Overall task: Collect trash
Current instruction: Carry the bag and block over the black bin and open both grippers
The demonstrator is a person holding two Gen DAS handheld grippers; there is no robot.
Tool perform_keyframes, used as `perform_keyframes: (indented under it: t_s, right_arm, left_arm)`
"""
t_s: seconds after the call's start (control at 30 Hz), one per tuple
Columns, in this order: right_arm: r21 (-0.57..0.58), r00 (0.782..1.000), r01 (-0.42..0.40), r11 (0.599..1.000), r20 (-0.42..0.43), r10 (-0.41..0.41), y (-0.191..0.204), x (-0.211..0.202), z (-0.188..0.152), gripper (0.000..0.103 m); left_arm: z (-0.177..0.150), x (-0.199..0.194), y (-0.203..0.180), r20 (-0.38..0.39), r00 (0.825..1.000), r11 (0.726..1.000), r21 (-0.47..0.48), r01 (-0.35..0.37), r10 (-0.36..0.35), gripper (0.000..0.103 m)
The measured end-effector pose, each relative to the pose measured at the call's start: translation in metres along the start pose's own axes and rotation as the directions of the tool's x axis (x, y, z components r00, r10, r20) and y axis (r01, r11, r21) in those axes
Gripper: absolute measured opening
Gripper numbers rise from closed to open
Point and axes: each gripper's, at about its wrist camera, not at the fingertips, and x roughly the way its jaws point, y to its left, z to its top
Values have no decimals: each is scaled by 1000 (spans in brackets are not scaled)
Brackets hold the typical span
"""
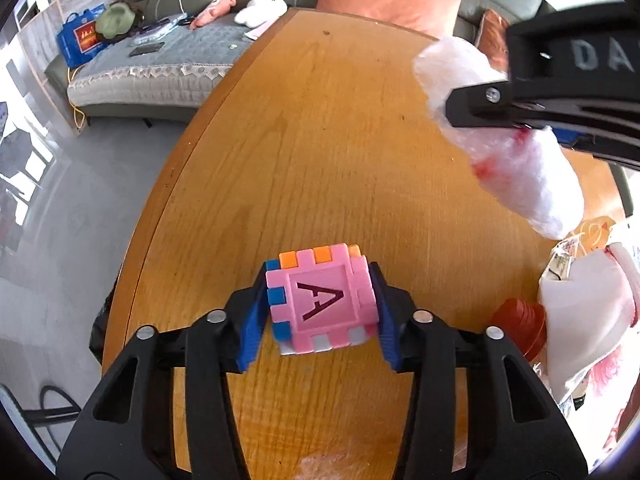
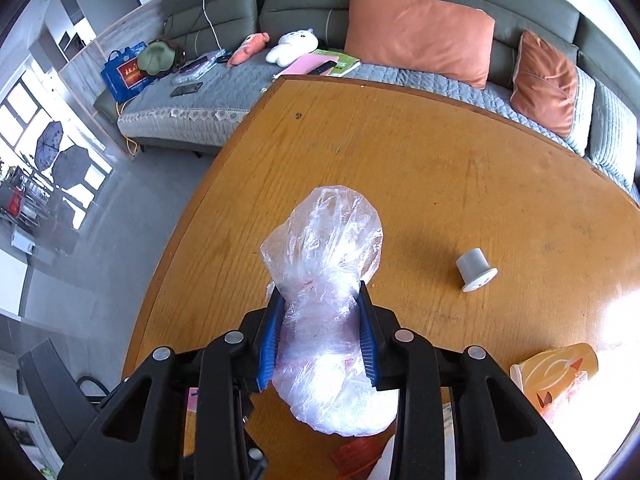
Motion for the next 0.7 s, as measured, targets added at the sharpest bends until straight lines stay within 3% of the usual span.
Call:
perform_keyframes:
  t_s: [0.33,0.7]
  right_arm:
    - [-24,1000,-13,1000,22,13,25,-24,-12,36]
    - [-146,994,-110,983,-3,111,126,-34,-33,36]
  left_arm:
    - [-15,-35,31,54,998,999,-40,10,-8,41]
    - [-42,-83,123,113,992,983,-178,-36,57,41]
